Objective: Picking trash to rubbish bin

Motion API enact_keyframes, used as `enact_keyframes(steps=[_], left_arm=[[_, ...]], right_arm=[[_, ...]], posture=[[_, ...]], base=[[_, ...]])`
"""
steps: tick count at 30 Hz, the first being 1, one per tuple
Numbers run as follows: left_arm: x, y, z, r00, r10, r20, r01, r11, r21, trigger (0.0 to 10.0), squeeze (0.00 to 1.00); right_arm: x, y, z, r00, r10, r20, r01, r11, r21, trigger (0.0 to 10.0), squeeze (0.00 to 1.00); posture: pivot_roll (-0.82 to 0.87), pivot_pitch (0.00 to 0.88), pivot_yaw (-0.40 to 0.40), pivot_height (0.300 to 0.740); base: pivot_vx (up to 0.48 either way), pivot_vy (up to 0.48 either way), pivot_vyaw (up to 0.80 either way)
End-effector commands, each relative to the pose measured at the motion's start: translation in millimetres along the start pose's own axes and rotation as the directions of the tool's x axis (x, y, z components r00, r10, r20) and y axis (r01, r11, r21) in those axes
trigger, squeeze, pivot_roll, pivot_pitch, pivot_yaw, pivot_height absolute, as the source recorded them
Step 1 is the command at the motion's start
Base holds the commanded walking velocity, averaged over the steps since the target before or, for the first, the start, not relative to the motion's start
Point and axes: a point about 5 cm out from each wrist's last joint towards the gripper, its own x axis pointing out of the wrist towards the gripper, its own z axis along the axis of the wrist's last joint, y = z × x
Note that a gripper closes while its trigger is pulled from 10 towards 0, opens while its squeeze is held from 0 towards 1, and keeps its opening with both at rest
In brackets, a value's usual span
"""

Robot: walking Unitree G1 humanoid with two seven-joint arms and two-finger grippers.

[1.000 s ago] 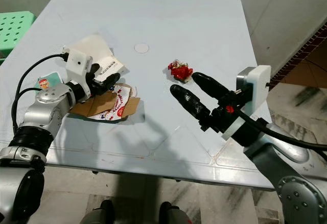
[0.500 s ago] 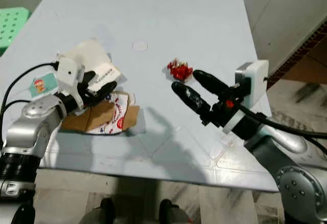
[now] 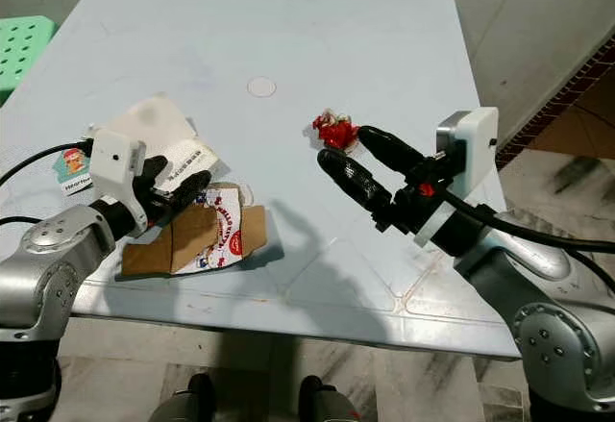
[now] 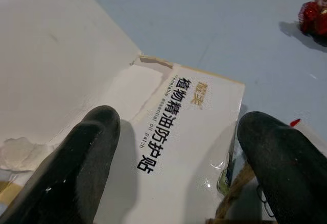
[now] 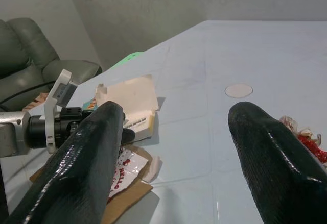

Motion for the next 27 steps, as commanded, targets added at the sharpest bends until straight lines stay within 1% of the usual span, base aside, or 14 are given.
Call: enact_keyframes(steps=[1,3,4,6,7,8,11,13,16,19,20,21,22,27], left_arm=[[-3.2,2.1,2.7,1.000,0.017,0.004,-0.017,1.000,0.022,10.0,0.00],[2.0,6.5,15.9,0.998,0.037,0.055,-0.039,0.999,0.024,10.0,0.00],[2.0,6.5,15.9,0.998,0.037,0.055,-0.039,0.999,0.024,10.0,0.00],[6.9,9.4,34.8,0.990,0.049,0.134,-0.052,0.999,0.016,10.0,0.00],[6.9,9.4,34.8,0.990,0.049,0.134,-0.052,0.999,0.016,10.0,0.00],[10.4,9.5,45.9,0.984,0.044,0.172,-0.048,0.999,0.017,10.0,0.00],[12.9,8.3,53.3,0.980,0.035,0.194,-0.039,0.999,0.019,10.0,0.00],[17.8,3.7,62.2,0.975,0.000,0.220,-0.011,0.999,0.048,10.0,0.00],[22.4,0.6,54.9,0.981,-0.024,0.194,0.008,0.996,0.084,10.0,0.00],[24.8,-1.3,48.9,0.983,-0.032,0.179,0.018,0.996,0.083,10.0,0.00],[25.4,-4.2,43.4,0.986,-0.047,0.163,0.033,0.996,0.088,10.0,0.00],[25.8,-10.3,33.2,0.989,-0.073,0.127,0.058,0.991,0.119,10.0,0.00],[26.0,-12.1,30.2,0.990,-0.080,0.117,0.064,0.989,0.133,10.0,0.00],[25.0,-19.8,18.7,0.988,-0.131,0.081,0.120,0.984,0.132,10.0,0.00]], right_arm=[[1.6,0.8,-1.6,1.000,0.015,-0.001,-0.015,1.000,-0.002,10.0,0.00],[1.9,0.0,-2.0,1.000,0.010,0.006,-0.010,1.000,-0.002,10.0,0.00],[1.9,0.0,-2.0,1.000,0.010,0.006,-0.010,1.000,-0.002,10.0,0.00],[2.0,-1.6,-2.4,1.000,-0.005,0.018,0.005,1.000,0.002,10.0,0.00],[2.0,-1.6,-2.4,1.000,-0.005,0.018,0.005,1.000,0.002,10.0,0.00],[1.9,-1.9,-2.8,1.000,-0.012,0.022,0.012,1.000,0.005,10.0,0.00],[1.7,-2.0,-3.5,1.000,-0.015,0.024,0.014,1.000,0.006,10.0,0.00],[1.4,-1.8,-4.7,0.999,-0.022,0.028,0.022,1.000,0.008,10.0,0.00],[0.4,-1.0,-4.9,0.999,-0.027,0.031,0.027,1.000,0.009,10.0,0.00],[0.0,-1.0,-5.3,0.999,-0.032,0.031,0.031,0.999,0.008,10.0,0.00],[-0.6,-1.0,-5.0,0.999,-0.034,0.032,0.034,0.999,0.006,10.0,0.00],[-2.1,-1.1,-4.4,0.999,-0.039,0.033,0.039,0.999,0.005,10.0,0.00],[-2.5,-1.2,-4.3,0.999,-0.040,0.033,0.040,0.999,0.004,10.0,0.00],[-4.4,-1.7,-3.6,0.998,-0.048,0.030,0.048,0.999,-0.001,10.0,0.00]], posture=[[-0.05,0.289,-0.092,0.740],[-0.05,0.288,-0.093,0.740],[-0.05,0.288,-0.093,0.740],[-0.05,0.287,-0.096,0.740],[-0.05,0.287,-0.096,0.740],[-0.05,0.286,-0.096,0.740],[-0.05,0.284,-0.094,0.740],[-0.05,0.282,-0.089,0.740],[-0.06,0.282,-0.085,0.740],[-0.06,0.286,-0.081,0.740],[-0.07,0.288,-0.078,0.740],[-0.07,0.290,-0.076,0.740],[-0.07,0.290,-0.076,0.740],[-0.07,0.296,-0.074,0.740]], base=[[0.000,0.000,0.00],[0.000,0.000,0.00],[0.000,0.000,0.00],[0.000,0.000,0.00],[0.000,0.000,0.00],[0.000,0.000,0.00],[0.000,0.000,0.00],[0.000,0.000,0.00],[0.000,0.000,0.00],[0.000,0.000,0.00],[0.000,0.000,0.00],[0.000,0.000,0.00],[0.000,0.000,0.00],[0.000,0.000,0.00]])
